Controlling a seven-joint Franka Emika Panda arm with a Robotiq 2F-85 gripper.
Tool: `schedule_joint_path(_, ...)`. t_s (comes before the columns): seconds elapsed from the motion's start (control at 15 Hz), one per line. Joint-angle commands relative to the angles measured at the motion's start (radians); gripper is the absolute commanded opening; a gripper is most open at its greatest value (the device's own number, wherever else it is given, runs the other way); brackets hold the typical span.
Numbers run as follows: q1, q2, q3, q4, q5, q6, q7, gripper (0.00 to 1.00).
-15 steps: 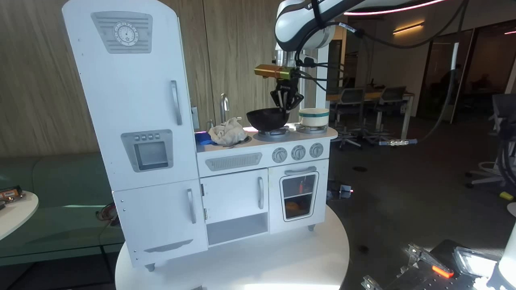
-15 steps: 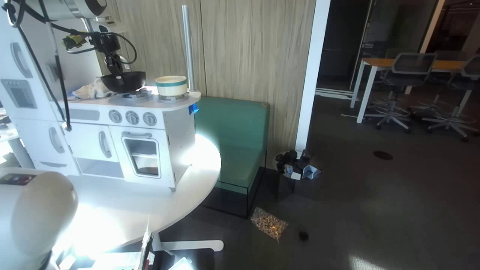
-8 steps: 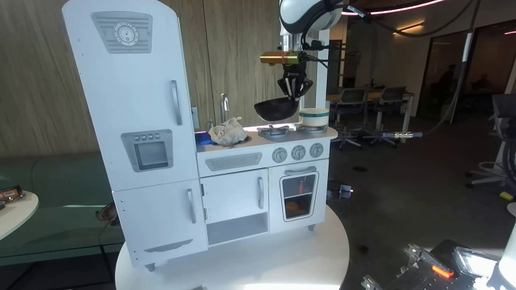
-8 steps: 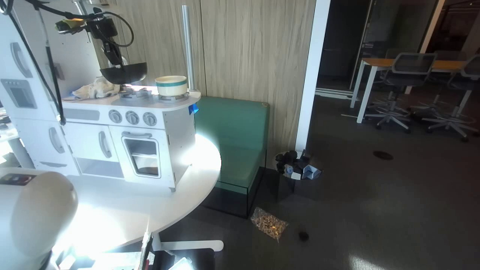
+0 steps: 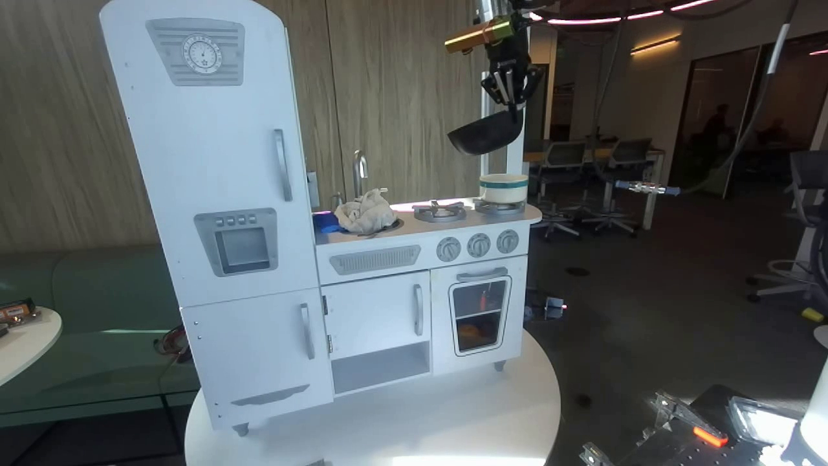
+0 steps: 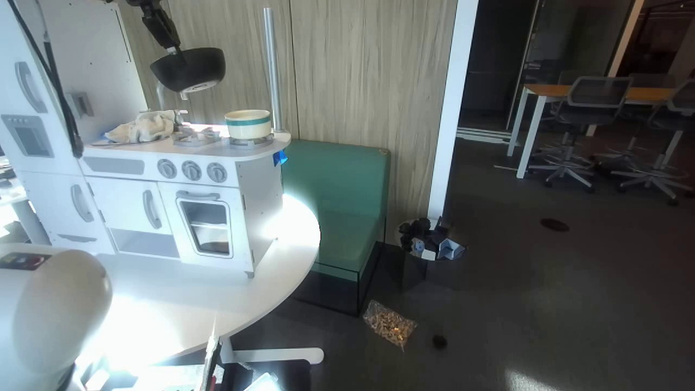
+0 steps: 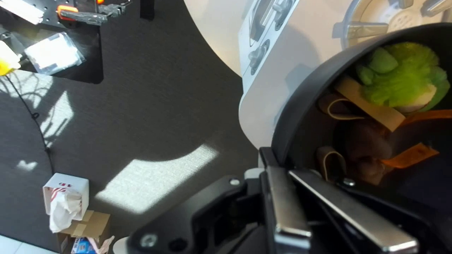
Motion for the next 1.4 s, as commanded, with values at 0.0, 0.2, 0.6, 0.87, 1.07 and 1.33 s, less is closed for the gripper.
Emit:
schedule_joint_path(0.0,-0.02,0.022,0.018,0.089,-0.07,-0.163,0.03,0.04)
schedule_joint_path(0.2,-0.022,0.042,0.021,0.126,-0.148,-0.283,0.056,0.04)
schedule_joint_path(0.6,-0.01,0.172,0.011,0.257,-0.334,-0.398,0.017,0.04)
schedule_joint_path(0.87,0.022,0.257,0.007,0.29,-0.432,-0.426,-0.024,0.03)
schedule_joint_path(1.07,0.064,0.291,0.009,0.287,-0.528,-0.492,-0.026,0.03)
schedule_joint_path(1.33,0.123,0.322,0.03,0.285,-0.635,-0.518,-0.029,0.03)
